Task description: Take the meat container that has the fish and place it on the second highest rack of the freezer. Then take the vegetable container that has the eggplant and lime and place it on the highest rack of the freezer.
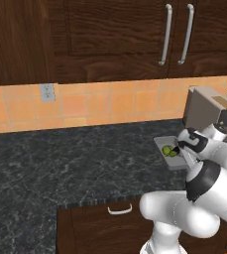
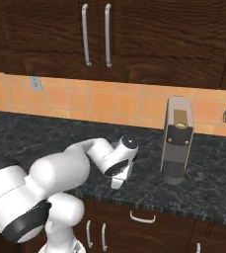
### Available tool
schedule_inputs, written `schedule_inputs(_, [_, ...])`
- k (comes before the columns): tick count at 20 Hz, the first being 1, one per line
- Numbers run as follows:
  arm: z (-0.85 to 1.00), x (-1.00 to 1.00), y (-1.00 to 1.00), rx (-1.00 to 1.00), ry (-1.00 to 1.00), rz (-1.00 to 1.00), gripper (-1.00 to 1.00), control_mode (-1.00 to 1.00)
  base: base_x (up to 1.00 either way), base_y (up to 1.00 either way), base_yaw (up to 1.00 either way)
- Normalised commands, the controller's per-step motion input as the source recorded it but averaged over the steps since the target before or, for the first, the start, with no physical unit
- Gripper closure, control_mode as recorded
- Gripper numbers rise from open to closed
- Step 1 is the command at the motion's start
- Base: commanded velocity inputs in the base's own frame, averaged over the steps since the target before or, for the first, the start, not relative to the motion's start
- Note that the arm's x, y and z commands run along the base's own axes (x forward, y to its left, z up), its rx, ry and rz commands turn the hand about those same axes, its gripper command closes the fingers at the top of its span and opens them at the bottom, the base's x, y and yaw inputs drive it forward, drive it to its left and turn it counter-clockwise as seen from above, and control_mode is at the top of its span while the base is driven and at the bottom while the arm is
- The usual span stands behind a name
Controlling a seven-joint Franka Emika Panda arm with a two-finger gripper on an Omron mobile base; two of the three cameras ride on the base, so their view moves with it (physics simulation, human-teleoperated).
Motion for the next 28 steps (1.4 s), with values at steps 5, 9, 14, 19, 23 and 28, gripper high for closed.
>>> schedule_inputs(5, [-0.25, 0.45, -0.09, -0.04, 0.06, 0.0, -1.0, -1.0, 0.0, 0.0, 0.0])
schedule_inputs(9, [-0.33, 0.27, -0.02, -0.05, 0.11, -0.02, -1.0, -1.0, 0.0, 0.0, 0.0])
schedule_inputs(14, [-0.4, 0.0, -0.11, -0.03, 0.07, -0.02, -1.0, -1.0, 0.0, 0.0, 0.0])
schedule_inputs(19, [-0.2, 0.0, 0.0, 0.0, 0.07, 0.0, -1.0, -1.0, 0.0, 0.0, 0.0])
schedule_inputs(23, [-0.23, 0.0, 0.0, 0.0, 0.07, 0.0, 1.0, -1.0, 0.0, 0.0, 0.0])
schedule_inputs(28, [-0.19, 0.0, 0.0, 0.0, 0.03, 0.0, 1.0, -1.0, 0.0, 0.0, 0.0])
